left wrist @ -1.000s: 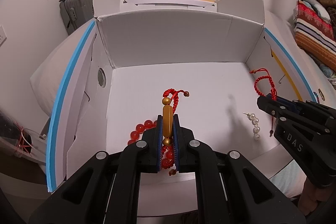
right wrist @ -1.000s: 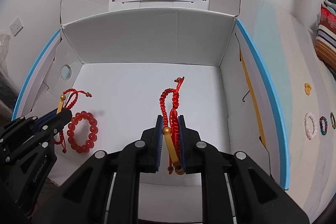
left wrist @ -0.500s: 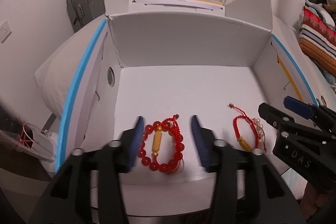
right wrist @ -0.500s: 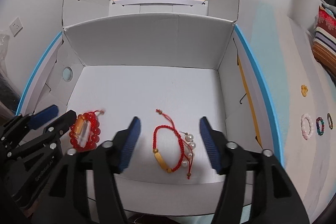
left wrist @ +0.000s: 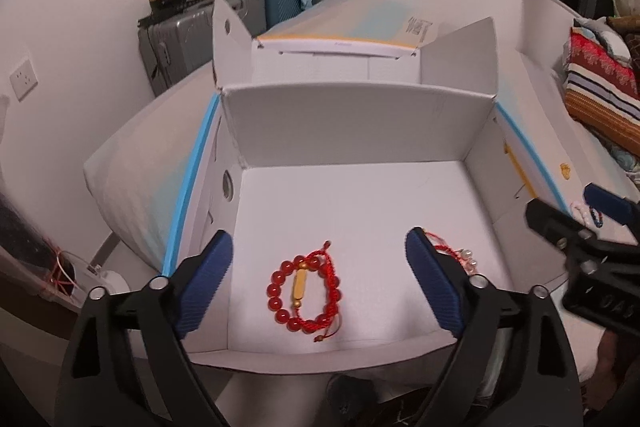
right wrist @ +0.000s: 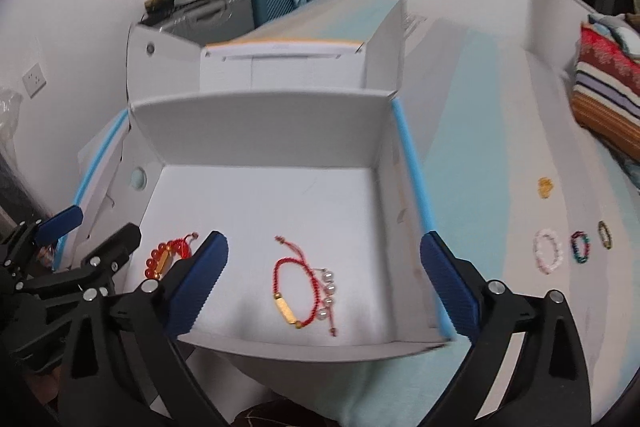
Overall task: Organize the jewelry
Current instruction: 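Move both tools back toward the pink-white and wooden bead bracelets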
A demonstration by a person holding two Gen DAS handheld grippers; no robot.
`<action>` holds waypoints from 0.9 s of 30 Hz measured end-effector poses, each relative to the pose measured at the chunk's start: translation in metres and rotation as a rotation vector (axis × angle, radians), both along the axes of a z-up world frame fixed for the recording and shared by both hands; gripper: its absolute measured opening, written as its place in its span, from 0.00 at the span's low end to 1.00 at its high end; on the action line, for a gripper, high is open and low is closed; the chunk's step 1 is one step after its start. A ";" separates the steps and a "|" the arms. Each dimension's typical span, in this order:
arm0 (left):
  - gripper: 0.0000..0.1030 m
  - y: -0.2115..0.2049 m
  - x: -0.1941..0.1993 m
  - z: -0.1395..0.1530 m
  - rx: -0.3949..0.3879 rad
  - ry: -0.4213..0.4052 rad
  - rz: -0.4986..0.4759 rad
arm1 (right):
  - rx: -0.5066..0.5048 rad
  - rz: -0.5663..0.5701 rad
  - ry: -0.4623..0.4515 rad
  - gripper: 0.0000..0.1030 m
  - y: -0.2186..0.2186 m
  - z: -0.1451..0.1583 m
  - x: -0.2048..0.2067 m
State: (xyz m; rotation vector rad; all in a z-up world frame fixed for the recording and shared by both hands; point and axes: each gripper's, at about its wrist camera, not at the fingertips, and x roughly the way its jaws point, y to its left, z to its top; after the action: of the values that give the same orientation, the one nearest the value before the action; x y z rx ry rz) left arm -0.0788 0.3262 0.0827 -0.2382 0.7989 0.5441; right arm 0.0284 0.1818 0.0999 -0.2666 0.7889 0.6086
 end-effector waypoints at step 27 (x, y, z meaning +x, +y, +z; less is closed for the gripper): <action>0.94 -0.230 0.172 0.016 0.055 -0.042 -0.392 | -0.004 -0.417 -0.069 0.93 -0.280 0.018 0.148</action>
State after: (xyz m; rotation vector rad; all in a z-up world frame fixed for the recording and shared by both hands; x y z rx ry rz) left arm 0.0931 0.0962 0.0983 -0.0388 0.7645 0.1904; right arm 0.1766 -0.0978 0.1184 -0.1197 0.7508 0.2040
